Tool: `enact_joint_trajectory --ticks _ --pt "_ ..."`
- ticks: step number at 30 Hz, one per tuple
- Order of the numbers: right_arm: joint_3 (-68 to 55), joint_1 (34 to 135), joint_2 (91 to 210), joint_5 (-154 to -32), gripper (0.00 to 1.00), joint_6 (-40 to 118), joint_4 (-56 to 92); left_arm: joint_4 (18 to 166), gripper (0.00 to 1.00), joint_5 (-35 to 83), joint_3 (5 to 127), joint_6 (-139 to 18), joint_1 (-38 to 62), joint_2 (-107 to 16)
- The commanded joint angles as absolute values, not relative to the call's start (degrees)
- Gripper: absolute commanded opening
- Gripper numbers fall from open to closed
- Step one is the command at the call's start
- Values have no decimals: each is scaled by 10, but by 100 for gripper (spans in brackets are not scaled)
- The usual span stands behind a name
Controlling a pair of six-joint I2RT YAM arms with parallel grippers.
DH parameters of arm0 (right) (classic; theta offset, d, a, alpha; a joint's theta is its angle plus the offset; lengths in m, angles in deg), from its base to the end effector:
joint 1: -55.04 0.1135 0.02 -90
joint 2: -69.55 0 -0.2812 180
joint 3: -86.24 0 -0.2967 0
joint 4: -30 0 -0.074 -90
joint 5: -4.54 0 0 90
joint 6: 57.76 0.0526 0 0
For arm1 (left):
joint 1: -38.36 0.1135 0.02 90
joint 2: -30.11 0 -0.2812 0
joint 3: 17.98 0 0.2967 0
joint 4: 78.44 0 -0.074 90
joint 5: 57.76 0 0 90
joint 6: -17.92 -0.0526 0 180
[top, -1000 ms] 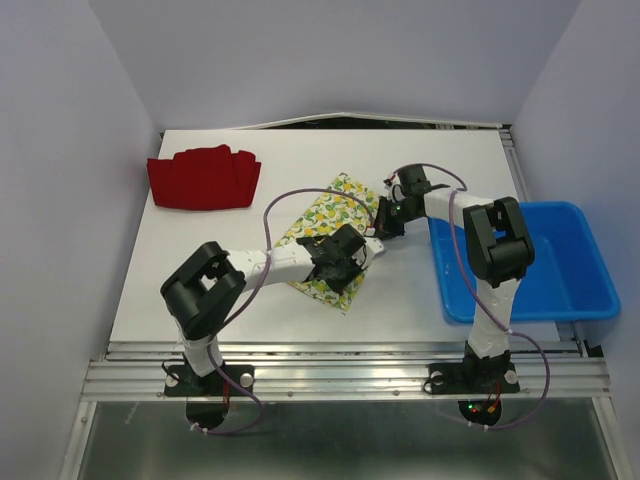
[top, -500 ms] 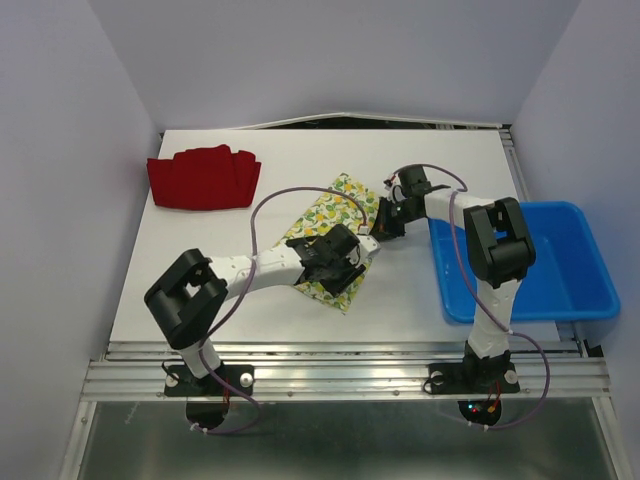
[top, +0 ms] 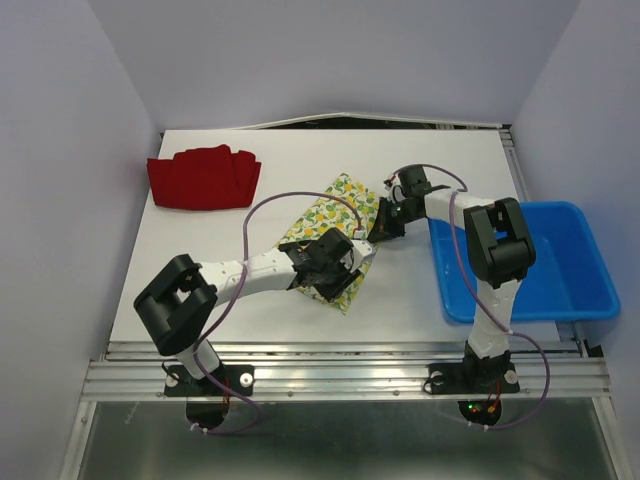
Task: Fold and stack the skirts
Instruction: Fold the skirt
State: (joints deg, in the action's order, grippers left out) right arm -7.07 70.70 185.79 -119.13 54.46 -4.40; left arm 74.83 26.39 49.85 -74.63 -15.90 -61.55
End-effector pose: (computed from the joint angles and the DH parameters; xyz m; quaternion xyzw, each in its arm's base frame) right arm 0.4294 0.1507 0.1136 -0.0118 0.9347 0.3369 0.1125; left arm 0.2175 -0.3114 0.1771 0.4624 0.8188 -0.1902 0.2823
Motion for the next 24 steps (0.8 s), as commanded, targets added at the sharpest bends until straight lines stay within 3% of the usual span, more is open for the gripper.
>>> enact_joint_trajectory --ticks 1,3,5,7,9,10,14,19,22,23,24 --pt "-80 703 1833 -1189 1 532 -35 755 43 251 494 -751 -159 -612" --pt "-82 703 1833 -1189 1 533 -36 757 37 252 494 -750 -159 -615" --pt "-83 703 1834 -1189 1 533 -35 757 23 249 495 -750 -159 -617" --pt "-84 703 1832 -1189 1 533 -35 757 18 243 496 -749 -159 -623" --pt "-85 703 1831 -1189 1 533 -35 757 20 240 499 -748 -159 -627" --pt "-86 703 1831 -1189 1 533 -35 757 27 239 500 -747 -159 -628" --pt "-86 703 1831 -1191 1 533 -35 757 37 238 506 -745 -159 -634" --pt "-84 703 1832 -1190 1 532 -35 760 38 243 504 -745 -159 -643" --pt "-84 703 1832 -1190 1 533 -35 761 21 256 508 -745 -159 -650" --pt "-84 703 1833 -1190 1 533 -35 758 6 261 512 -746 -160 -650" --pt "-83 703 1833 -1190 1 533 -36 756 0 265 521 -749 -159 -651"
